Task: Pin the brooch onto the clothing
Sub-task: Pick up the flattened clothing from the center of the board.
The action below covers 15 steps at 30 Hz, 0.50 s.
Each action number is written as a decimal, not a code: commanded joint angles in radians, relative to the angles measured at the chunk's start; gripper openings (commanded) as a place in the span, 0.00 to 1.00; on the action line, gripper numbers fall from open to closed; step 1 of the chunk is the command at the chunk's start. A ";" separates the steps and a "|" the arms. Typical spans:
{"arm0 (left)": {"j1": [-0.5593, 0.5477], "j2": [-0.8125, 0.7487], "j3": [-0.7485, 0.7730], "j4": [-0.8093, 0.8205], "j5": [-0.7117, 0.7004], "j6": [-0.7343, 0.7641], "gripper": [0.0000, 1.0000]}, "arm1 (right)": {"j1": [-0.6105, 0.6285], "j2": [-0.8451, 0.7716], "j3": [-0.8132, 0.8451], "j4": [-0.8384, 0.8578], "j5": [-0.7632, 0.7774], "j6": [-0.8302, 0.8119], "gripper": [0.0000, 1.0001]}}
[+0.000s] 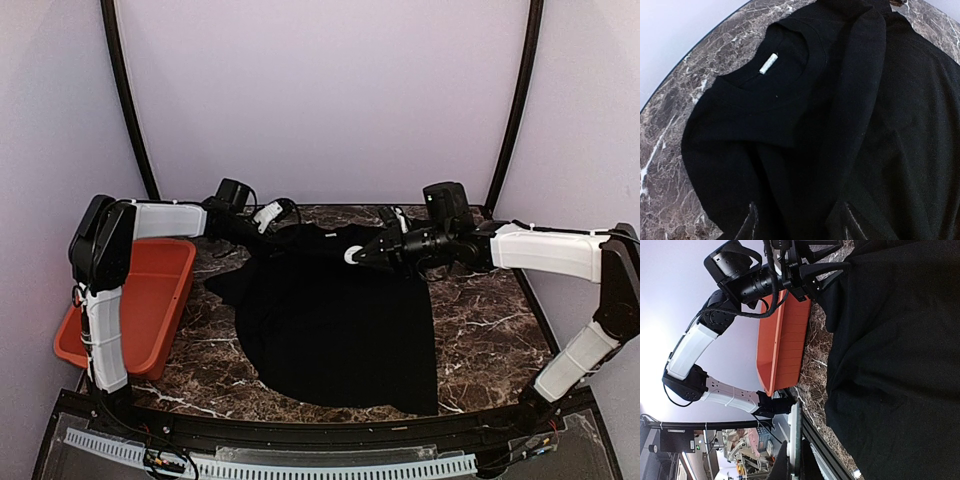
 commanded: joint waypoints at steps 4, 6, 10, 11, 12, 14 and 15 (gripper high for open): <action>-0.004 0.040 0.053 -0.070 -0.006 0.048 0.50 | -0.004 -0.019 0.014 -0.016 0.020 -0.021 0.00; -0.004 0.045 0.055 -0.070 -0.021 0.050 0.47 | -0.003 -0.024 0.012 -0.016 0.023 -0.019 0.00; -0.004 0.053 0.053 -0.055 -0.045 0.040 0.37 | -0.004 -0.016 0.014 -0.016 0.024 -0.017 0.00; -0.002 0.056 0.053 -0.052 -0.048 0.038 0.34 | -0.004 -0.015 0.017 -0.016 0.021 -0.016 0.00; -0.002 0.056 0.053 -0.052 -0.048 0.035 0.33 | -0.004 -0.013 0.018 -0.015 0.020 -0.016 0.00; -0.003 0.055 0.051 -0.051 -0.043 0.032 0.21 | -0.004 -0.008 0.020 -0.015 0.021 -0.015 0.00; -0.003 0.054 0.052 -0.052 -0.040 0.027 0.13 | -0.004 -0.005 0.022 -0.015 0.021 -0.015 0.00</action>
